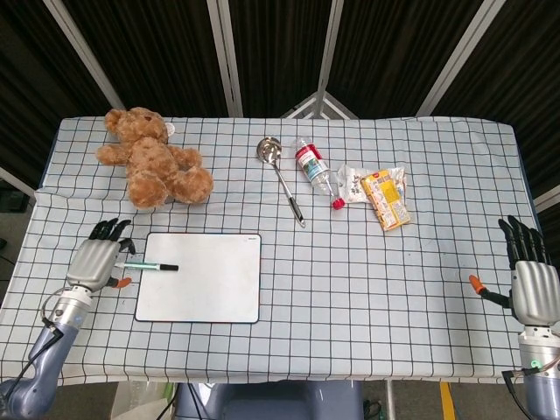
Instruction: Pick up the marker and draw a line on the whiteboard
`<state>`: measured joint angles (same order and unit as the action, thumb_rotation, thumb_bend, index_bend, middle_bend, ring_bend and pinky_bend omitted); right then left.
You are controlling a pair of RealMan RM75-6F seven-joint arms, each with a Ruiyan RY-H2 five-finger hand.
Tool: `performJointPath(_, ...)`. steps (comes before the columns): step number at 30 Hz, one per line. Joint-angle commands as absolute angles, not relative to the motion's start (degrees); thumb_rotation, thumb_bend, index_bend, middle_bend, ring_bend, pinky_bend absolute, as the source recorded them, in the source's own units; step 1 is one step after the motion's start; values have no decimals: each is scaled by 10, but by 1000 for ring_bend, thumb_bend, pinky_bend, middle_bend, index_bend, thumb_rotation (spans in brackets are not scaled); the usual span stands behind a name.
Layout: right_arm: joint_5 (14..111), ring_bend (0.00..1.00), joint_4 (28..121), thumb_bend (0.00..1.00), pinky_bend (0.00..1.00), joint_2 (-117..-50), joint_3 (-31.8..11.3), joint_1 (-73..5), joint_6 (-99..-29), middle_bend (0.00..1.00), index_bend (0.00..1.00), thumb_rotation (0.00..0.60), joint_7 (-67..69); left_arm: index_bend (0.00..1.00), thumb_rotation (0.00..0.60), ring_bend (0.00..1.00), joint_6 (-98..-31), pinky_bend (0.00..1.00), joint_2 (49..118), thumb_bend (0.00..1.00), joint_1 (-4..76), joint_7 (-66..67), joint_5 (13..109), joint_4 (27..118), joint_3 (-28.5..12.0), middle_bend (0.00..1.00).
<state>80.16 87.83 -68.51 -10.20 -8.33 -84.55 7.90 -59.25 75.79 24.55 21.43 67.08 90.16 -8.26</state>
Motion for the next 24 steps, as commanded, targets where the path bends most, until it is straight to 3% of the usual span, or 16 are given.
performJointPath(1, 802, 0, 878, 209, 0, -685, -102, -83, -845, 0, 0, 600, 80, 509, 600, 0, -579, 27, 782, 237, 263, 240, 647, 886, -85, 77)
performJointPath(14, 803, 0, 879, 210, 0, -685, -102, -85, -842, 0, 0, 600, 84, 431, 600, 0, -568, 27, 818, 353, 284, 283, 590, 852, -82, 71)
performJointPath(24, 802, 0, 882, 209, 0, -685, -102, -85, -839, 0, 0, 600, 86, 420, 600, 0, -563, 27, 835, 375, 294, 291, 569, 839, -75, 68)
